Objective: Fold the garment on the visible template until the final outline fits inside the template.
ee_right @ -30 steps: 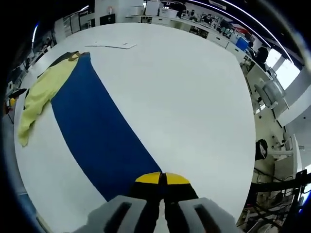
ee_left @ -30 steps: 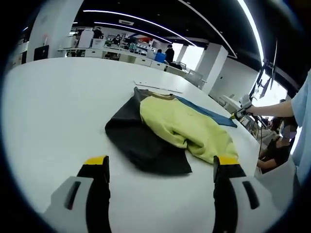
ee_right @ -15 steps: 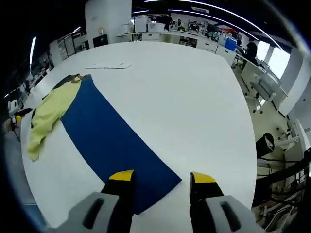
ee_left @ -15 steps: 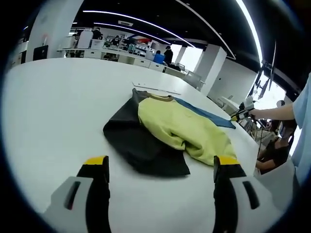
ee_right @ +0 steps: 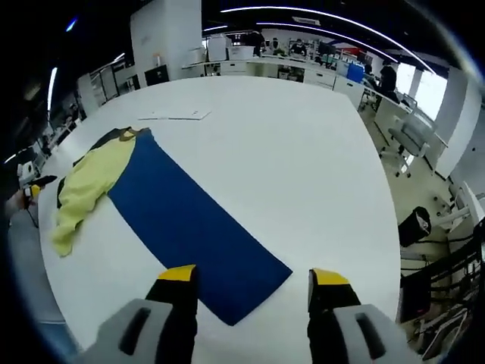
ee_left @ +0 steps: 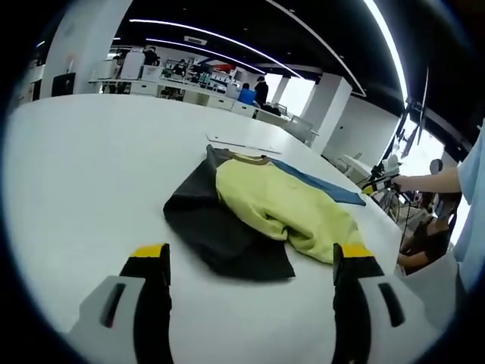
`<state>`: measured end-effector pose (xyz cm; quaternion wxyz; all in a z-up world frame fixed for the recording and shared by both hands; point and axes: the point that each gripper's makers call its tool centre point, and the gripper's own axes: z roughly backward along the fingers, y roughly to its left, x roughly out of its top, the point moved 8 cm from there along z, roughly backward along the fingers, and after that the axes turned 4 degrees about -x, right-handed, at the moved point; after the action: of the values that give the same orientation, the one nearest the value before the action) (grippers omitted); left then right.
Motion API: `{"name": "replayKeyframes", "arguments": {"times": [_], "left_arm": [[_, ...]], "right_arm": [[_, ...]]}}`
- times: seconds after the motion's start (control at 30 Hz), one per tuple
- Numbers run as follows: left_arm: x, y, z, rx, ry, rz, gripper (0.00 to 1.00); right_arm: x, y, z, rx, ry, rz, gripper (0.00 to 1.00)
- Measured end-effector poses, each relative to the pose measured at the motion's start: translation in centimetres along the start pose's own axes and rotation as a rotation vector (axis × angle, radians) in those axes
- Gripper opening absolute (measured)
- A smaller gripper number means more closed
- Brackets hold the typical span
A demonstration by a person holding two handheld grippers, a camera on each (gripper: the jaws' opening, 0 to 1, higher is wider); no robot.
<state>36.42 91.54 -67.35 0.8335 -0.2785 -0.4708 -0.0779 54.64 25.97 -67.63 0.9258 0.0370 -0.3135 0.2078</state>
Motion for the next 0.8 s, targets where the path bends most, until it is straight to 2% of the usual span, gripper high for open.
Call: {"name": "replayKeyframes", "arguments": {"times": [0.13, 0.23, 0.33, 0.8], "left_arm": [[0.0, 0.0, 0.1, -0.003, -0.002, -0.003, 0.85], [-0.1, 0.2, 0.1, -0.004, 0.002, -0.005, 0.85], [-0.3, 0.4, 0.1, -0.004, 0.003, -0.003, 0.85], [-1.9, 0.8, 0.1, -0.012, 0.034, 0.023, 0.81]], "right_arm": [[0.0, 0.4, 0.6, 0.005, -0.013, 0.001, 0.56], [0.0, 1.0, 1.1, 0.015, -0.012, -0.004, 0.52], [0.0, 1.7, 1.5, 0.018, -0.021, 0.002, 0.53], [-0.2, 6.0, 3.4, 0.083, -0.053, 0.033, 0.51]]}}
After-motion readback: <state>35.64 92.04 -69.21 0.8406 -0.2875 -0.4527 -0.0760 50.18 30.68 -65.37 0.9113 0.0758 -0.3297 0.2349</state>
